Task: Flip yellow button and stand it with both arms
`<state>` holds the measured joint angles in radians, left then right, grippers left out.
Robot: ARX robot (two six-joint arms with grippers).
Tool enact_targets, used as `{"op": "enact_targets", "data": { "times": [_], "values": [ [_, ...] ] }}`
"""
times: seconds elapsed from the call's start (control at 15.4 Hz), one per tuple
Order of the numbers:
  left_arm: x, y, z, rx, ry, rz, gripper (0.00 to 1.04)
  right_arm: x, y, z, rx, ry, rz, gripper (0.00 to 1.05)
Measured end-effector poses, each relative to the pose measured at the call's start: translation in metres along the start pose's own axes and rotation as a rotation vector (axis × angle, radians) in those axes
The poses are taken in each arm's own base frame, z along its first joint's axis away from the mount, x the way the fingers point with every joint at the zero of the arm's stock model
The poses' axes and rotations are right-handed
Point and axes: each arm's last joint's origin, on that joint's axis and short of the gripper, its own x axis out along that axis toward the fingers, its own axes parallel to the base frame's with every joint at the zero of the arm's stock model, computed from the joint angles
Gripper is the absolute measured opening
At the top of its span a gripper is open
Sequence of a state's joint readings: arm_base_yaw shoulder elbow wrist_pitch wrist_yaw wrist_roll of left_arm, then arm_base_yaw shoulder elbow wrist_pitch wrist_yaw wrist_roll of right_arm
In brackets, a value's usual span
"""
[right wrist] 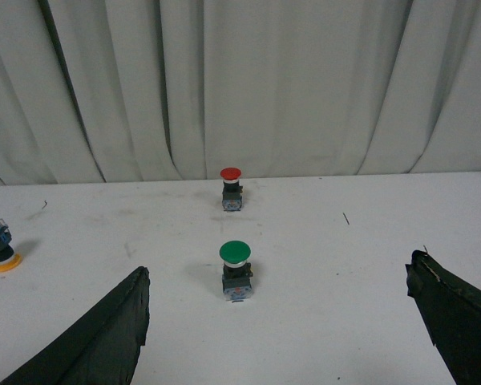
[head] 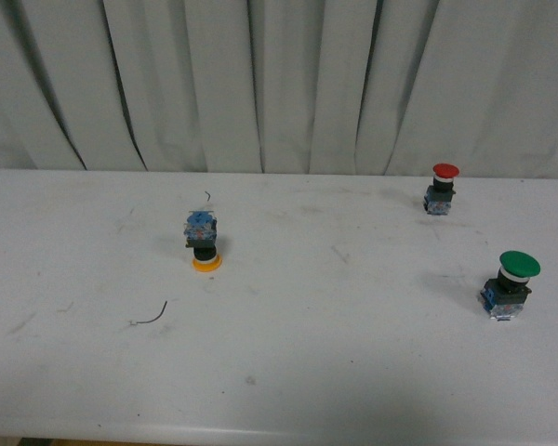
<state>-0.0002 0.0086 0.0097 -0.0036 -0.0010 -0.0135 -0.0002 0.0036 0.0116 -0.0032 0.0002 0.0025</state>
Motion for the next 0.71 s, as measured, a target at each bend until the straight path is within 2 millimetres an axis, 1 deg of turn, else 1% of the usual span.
{"op": "enact_targets", "data": {
  "times": [0.71],
  "values": [
    [0.0000, 0.0000, 0.0000, 0.000, 0.000, 0.000, 0.98, 0.0000, 0.0000, 0.0000, 0.000, 0.000, 0.000, 0.98]
  ]
}}
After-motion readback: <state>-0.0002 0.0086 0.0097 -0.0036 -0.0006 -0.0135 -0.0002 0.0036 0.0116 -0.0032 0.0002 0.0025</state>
